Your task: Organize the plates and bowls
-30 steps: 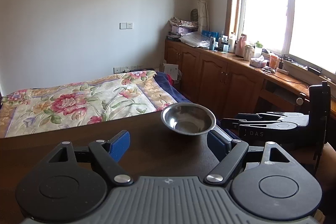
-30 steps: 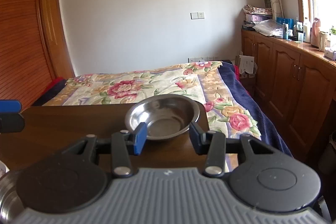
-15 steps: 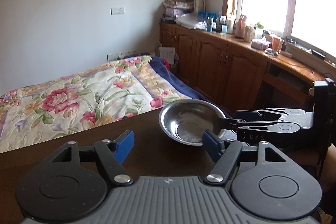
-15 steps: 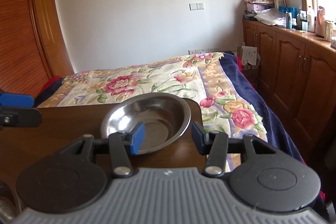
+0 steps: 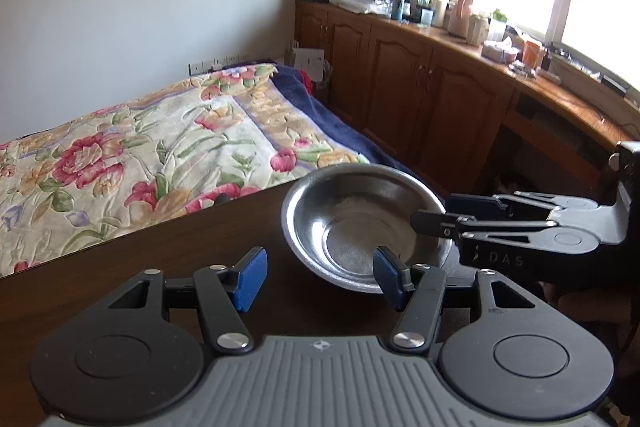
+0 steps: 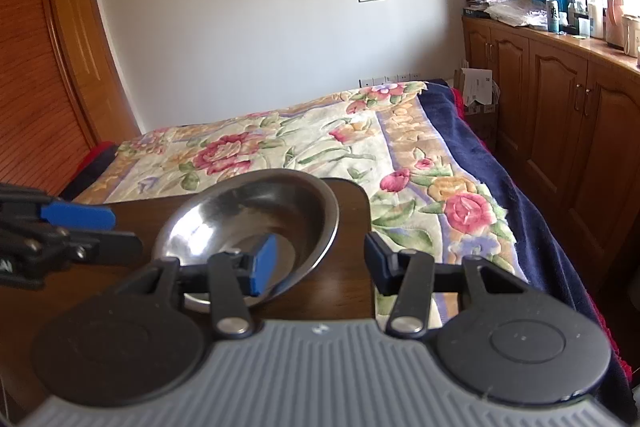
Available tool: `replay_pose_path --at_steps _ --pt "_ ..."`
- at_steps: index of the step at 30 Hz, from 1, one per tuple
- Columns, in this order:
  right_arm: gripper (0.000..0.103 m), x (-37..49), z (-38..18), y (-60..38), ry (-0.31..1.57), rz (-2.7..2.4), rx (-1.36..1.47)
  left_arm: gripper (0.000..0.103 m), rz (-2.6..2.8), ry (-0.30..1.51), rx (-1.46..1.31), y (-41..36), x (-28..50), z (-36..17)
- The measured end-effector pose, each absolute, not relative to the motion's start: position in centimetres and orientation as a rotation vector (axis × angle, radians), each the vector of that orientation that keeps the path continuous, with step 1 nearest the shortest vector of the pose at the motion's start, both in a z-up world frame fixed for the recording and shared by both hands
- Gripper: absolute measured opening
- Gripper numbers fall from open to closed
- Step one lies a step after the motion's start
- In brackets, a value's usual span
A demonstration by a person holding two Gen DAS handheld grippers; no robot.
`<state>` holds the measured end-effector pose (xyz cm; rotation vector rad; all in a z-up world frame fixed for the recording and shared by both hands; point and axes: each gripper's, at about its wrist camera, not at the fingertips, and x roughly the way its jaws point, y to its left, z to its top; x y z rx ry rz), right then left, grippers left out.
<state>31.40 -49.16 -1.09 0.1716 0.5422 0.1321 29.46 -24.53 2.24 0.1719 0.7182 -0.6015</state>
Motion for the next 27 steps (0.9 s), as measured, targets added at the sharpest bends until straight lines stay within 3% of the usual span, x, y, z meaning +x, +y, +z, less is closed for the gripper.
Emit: replay_pose_path --at_steps 9,12,13,14,15,27 --pt "0.043 32.1 -1.4 -49.5 0.560 0.156 0.194 0.061 -0.583 0.766 0.190 -25.4 31.2 1.1" --pt "0.032 32.1 -1.6 -49.6 0.568 0.167 0.195 0.050 -0.586 0.785 0.185 -25.5 31.6 0.8" --pt "0.031 32.2 -1.7 -49.6 0.571 0.171 0.198 0.038 -0.591 0.795 0.184 -25.6 31.7 0.7" --pt "0.026 32.2 -1.7 -49.7 0.573 0.178 0.203 0.032 -0.598 0.808 0.179 -25.6 31.8 0.6" --pt "0.021 32.2 -1.7 -49.8 0.578 0.187 0.208 0.032 -0.605 0.822 0.166 -25.6 31.8 0.6" --pt "0.016 30.7 -1.3 -49.3 0.574 0.188 0.212 0.024 -0.615 0.821 0.143 -24.6 30.1 1.4"
